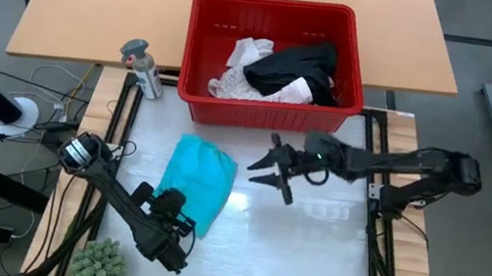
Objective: Fold laundry
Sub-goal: Fold the light blue shorts
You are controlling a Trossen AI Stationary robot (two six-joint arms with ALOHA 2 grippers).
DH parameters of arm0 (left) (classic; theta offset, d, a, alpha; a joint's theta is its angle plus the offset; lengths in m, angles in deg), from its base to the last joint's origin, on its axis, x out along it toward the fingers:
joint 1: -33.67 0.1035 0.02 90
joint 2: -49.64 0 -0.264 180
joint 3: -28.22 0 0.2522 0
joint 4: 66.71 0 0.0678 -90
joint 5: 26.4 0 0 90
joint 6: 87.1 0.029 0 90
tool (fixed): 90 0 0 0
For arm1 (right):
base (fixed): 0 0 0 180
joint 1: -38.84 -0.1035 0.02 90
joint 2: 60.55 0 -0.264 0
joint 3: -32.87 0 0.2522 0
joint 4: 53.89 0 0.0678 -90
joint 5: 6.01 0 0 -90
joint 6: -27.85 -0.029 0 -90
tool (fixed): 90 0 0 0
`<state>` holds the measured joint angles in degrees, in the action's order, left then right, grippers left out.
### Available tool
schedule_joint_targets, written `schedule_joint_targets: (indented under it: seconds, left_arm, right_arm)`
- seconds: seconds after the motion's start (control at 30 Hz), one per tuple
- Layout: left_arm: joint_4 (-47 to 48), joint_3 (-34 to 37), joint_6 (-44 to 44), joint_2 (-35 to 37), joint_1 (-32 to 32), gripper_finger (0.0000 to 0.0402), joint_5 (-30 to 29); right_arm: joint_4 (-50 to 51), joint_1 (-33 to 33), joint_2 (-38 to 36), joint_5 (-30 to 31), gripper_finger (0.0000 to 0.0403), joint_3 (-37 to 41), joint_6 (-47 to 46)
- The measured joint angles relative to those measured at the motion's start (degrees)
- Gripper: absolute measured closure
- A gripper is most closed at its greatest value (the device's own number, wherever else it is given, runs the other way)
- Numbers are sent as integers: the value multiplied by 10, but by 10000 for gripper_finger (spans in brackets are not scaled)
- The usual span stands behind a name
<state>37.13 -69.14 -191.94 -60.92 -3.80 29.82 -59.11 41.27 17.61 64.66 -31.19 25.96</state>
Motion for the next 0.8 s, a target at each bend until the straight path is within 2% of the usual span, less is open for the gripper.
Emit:
schedule_joint_targets:
  seconds: [0.13,0.2,0.27,0.47,0.63,0.8]
  left_arm:
    - [0,1,-8,0,-8,401,-8]
    - [0,1,-9,0,-9,401,-12]
    - [-1,1,-9,0,-10,401,-13]
    - [-1,1,-7,0,-9,401,-14]
    - [-1,1,-1,0,-13,401,-7]
    - [-1,2,-3,0,-19,401,-5]
  right_arm:
    - [-165,-25,55,47,242,37,-13]
    - [-206,-35,106,86,249,32,-8]
    - [-237,-36,166,91,257,10,0]
    - [-262,-20,301,72,277,-95,2]
    - [-247,1,382,26,280,-182,-14]
    - [-245,17,448,-5,281,-233,-37]
